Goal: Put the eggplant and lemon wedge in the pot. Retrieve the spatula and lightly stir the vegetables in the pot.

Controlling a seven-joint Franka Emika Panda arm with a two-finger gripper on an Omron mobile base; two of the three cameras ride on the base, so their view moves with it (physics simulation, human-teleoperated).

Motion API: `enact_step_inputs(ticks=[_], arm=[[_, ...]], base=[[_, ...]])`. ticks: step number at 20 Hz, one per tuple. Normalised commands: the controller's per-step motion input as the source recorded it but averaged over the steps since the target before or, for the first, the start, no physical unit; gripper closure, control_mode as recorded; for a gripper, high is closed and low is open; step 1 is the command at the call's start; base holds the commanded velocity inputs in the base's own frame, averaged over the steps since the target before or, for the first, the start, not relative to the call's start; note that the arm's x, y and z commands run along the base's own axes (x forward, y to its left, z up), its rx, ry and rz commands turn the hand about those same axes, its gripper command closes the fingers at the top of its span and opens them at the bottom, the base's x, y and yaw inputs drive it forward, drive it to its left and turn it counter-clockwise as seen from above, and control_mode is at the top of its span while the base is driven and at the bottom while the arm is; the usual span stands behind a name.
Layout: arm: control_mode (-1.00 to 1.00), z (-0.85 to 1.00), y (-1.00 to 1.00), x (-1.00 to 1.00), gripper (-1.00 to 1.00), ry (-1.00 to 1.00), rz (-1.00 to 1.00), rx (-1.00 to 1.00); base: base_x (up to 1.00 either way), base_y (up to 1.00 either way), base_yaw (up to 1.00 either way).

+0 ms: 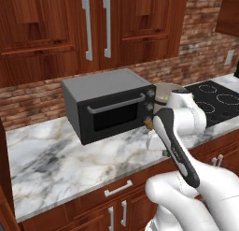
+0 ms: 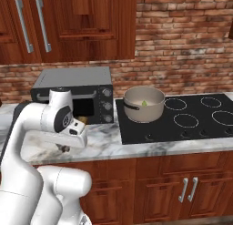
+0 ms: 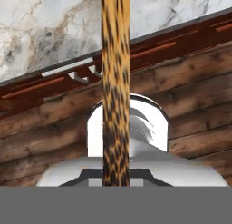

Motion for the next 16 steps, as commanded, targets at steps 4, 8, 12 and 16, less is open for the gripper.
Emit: enact_step_inputs(ticks=[4,8,12,16], arm=[[-1.0,0.68,-0.34,-0.81,1.0,-0.01,0.11,0.0],[-1.0,0.47,-0.09,-0.31,1.0,0.0,0.07,0.0],[-1.0,0.44,0.0,0.0,1.0,0.0,0.01,0.0],[-1.0,0.0,0.0,0.0,1.0,0.0,0.0,0.0]], base=[[0.0,0.0,0.0],[0.0,0.0,0.0],[0.0,0.0,0.0],[0.0,0.0,0.0]])
